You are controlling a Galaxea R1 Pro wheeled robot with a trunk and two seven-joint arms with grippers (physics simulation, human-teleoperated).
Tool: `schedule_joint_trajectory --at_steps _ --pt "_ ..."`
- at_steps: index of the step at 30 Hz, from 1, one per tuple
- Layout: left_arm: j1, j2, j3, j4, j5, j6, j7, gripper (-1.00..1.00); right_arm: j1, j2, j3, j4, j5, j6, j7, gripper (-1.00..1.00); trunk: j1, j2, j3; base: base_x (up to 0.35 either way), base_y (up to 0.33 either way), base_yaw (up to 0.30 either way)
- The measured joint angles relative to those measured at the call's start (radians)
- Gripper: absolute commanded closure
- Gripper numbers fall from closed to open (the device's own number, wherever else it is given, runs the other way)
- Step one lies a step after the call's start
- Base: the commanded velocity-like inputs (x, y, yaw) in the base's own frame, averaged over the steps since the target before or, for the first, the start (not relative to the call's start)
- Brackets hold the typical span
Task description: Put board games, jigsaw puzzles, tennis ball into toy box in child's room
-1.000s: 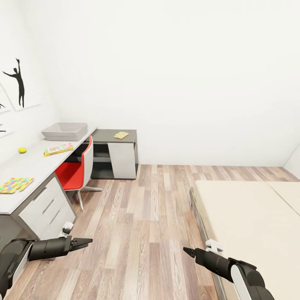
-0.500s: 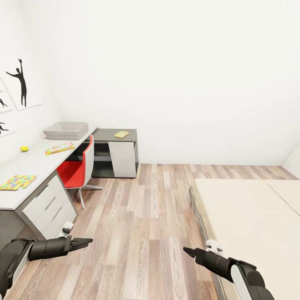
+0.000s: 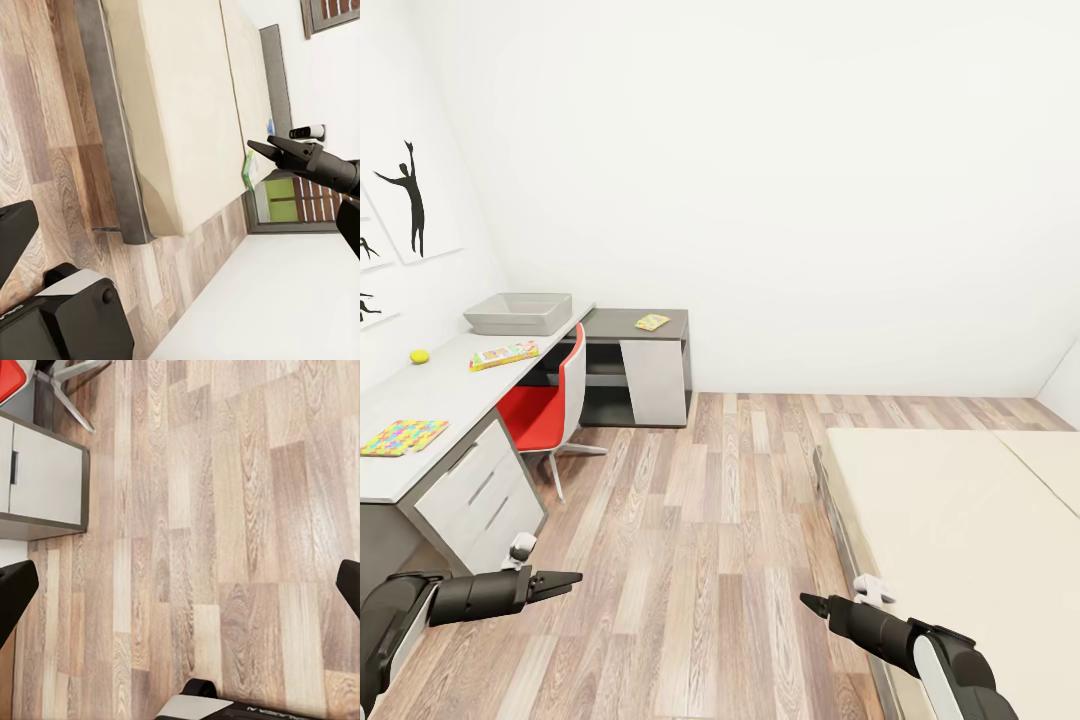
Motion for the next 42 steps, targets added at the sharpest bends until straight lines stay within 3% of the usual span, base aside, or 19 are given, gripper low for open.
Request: schedule_joint_trajectory --at_steps 42 --pt "0.000 0.000 -0.002 0.000 -0.001 0.000 0.002 -1.00 0.000 0.000 0.000 0.001 -0.006 0.003 -0.001 -1.00 0.000 0.000 0.000 -0.024 -0.050 0.000"
